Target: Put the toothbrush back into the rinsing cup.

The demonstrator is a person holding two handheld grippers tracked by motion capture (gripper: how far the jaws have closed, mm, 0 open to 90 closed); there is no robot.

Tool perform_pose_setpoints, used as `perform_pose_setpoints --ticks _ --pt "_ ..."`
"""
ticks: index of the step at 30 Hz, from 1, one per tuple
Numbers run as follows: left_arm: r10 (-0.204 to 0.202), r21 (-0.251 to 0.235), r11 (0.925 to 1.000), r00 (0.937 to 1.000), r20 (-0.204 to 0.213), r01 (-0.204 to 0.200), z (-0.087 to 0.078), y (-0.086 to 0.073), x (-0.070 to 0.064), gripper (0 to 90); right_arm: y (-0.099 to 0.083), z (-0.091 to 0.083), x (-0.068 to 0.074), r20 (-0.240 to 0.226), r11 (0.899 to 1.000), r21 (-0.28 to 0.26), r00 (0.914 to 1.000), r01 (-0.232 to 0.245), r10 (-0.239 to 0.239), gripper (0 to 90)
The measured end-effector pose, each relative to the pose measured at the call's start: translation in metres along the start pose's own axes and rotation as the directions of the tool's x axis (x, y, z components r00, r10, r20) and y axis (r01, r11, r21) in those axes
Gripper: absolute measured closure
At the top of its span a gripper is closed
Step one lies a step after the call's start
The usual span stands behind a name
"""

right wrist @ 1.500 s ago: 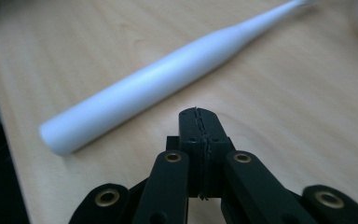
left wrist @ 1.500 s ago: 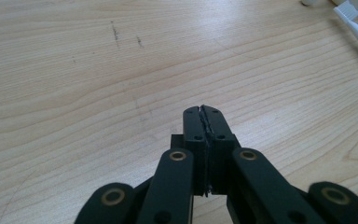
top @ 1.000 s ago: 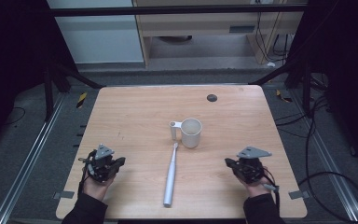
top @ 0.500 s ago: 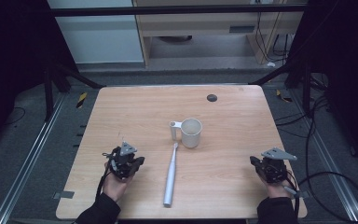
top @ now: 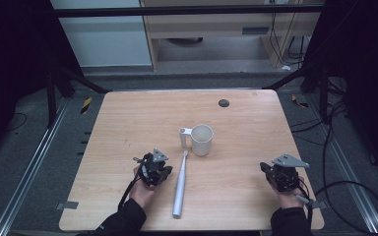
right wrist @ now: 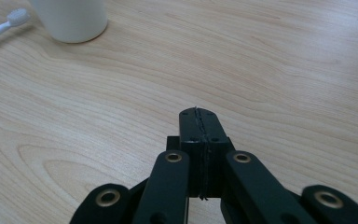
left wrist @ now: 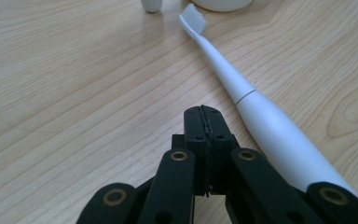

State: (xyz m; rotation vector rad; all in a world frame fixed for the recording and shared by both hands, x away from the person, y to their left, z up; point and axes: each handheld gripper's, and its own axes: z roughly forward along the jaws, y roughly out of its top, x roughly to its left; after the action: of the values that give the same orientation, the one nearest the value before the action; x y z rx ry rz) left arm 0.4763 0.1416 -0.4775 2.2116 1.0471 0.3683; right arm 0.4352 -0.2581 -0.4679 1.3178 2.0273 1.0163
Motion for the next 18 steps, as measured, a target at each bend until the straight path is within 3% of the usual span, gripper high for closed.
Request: perform_pose_setpoints --ticks 18 --pt "0.018 0.016 0.9997 0.9996 0.024 -0.018 0.013 0.007 -0.009 89.4 0.002 0.001 0.002 -0.011 1.0 0.0 0.9999 0.005 -0.005 90.0"
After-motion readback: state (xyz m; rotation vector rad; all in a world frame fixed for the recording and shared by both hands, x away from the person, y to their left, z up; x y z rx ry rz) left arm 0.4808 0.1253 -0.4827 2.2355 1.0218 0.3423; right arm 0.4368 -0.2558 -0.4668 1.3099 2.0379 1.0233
